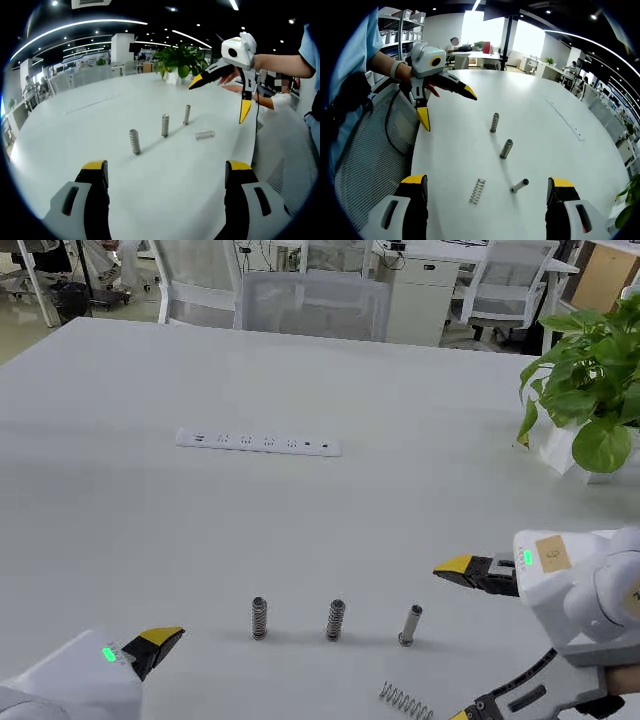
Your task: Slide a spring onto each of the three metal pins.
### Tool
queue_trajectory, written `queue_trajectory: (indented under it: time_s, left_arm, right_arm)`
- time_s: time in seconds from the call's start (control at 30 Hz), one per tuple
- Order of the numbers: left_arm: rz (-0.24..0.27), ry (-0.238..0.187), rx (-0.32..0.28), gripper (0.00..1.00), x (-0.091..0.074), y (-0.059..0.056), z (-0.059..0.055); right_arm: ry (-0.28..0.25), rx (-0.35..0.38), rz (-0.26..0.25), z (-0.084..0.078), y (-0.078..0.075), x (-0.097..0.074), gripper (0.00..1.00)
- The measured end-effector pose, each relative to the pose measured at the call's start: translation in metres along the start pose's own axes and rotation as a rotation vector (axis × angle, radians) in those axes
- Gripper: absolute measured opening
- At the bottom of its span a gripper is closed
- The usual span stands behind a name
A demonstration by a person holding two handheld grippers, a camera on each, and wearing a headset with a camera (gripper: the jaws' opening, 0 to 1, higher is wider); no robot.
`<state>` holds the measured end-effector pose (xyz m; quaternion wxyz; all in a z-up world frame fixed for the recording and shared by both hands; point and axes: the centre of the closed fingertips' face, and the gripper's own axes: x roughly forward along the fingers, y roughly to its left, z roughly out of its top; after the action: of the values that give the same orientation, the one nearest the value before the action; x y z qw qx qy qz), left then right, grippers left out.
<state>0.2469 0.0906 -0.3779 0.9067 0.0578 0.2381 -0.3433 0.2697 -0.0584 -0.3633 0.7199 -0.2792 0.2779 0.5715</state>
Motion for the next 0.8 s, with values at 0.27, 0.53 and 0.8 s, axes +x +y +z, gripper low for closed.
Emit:
queue_trajectory:
  time_s: [0.27, 0.53, 0.8]
  left_arm:
    - [-0.047, 0.017, 0.048, 0.94, 0.008, -0.009, 0.001]
    - [-0.098, 0.036, 0.084, 0.94, 0.017, -0.018, 0.002]
    - [-0.169, 0.043, 0.139, 0.92, 0.025, -0.034, 0.006]
  right_arm:
    - [-0.056, 0.095, -0.073, -0.009, 0.005, -0.025, 0.99]
    - [-0.075, 0.197, -0.133, -0.032, 0.009, -0.036, 0.99]
    - [-0.106, 0.275, -0.188, -0.046, 0.017, -0.044, 0.99]
